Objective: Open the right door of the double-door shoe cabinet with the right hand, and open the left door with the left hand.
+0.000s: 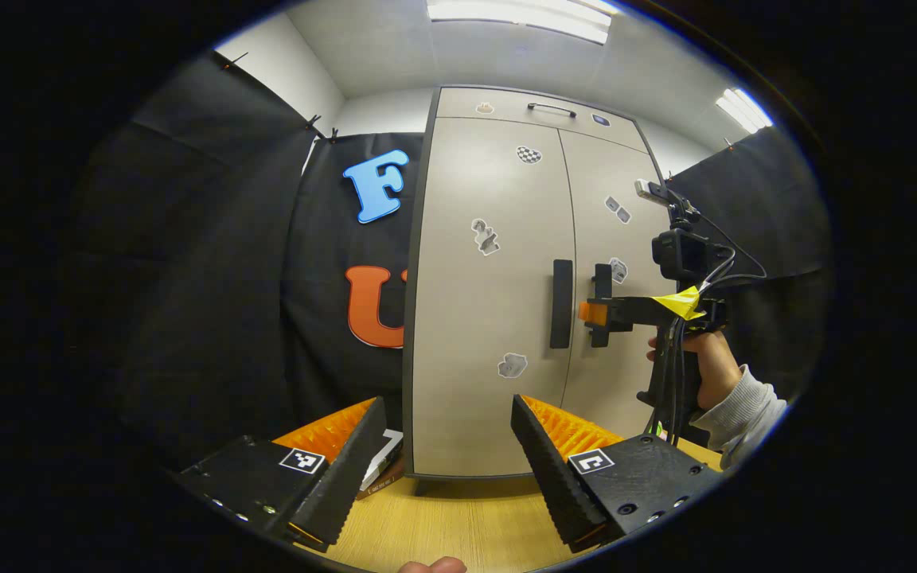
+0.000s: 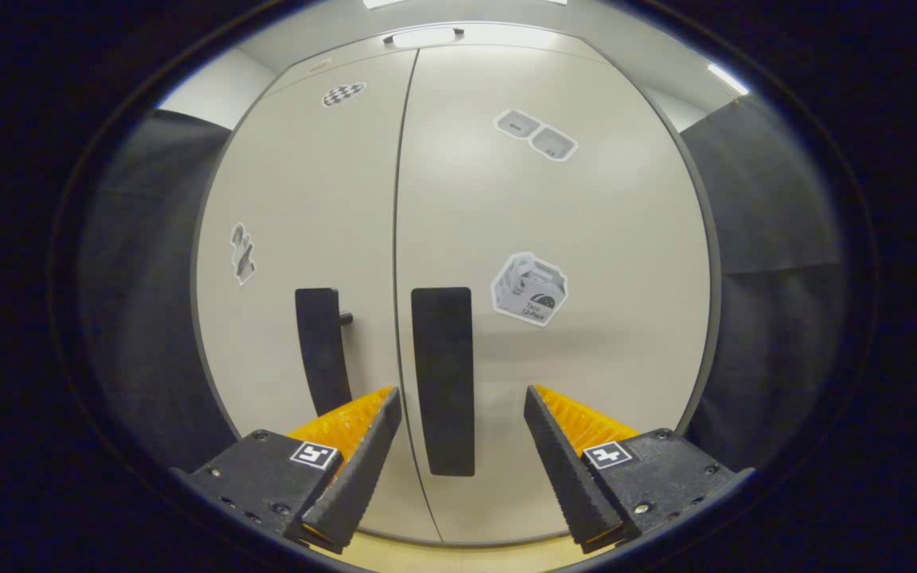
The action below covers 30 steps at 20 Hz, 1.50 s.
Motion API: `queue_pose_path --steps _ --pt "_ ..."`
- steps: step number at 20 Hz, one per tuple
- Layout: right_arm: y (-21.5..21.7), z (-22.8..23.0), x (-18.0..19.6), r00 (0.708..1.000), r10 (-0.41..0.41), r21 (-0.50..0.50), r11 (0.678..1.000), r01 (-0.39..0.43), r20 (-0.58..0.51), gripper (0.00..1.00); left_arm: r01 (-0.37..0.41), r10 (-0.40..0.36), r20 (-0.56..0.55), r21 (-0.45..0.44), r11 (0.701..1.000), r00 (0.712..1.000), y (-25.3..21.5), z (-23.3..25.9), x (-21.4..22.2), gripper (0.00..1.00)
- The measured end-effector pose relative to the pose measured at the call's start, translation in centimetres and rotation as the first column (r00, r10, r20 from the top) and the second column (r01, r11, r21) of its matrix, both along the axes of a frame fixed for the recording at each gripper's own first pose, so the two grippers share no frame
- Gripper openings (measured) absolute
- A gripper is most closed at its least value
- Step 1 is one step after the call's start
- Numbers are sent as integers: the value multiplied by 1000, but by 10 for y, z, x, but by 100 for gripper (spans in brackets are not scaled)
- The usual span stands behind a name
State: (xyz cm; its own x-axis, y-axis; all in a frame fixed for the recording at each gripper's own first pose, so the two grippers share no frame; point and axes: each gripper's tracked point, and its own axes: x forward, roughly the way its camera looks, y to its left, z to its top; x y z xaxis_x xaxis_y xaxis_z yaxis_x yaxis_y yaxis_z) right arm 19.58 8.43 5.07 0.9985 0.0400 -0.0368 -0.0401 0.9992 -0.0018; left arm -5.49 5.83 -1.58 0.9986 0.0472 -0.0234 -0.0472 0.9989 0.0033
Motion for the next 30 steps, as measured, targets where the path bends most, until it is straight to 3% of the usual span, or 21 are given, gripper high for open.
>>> queue_pose_path --steps 7,12,21,24,27,30 --pt "-1 2 8 999 -33 -4 999 33 17 91 -20 19 -13 -19 1000 1000 13 -6 4 95" --pt "-7 1 9 998 -57 -32 998 57 13 81 -1 1 -10 -14 1000 1000 11 -5 6 95" --pt "5 -2 9 998 -62 -65 996 63 17 35 9 -9 -3 -22 1000 1000 11 -4 6 95" --pt "6 -2 9 998 -57 -75 996 58 11 32 1 -1 0 -28 1000 1000 15 -4 4 95" --pt "5 0 9 998 -43 -30 999 45 53 20 1 -1 -2 -32 999 1000 16 -5 4 95" --pt "5 0 9 991 -47 -93 994 59 122 10 -1 1 -6 -31 1000 1000 15 -4 1 95"
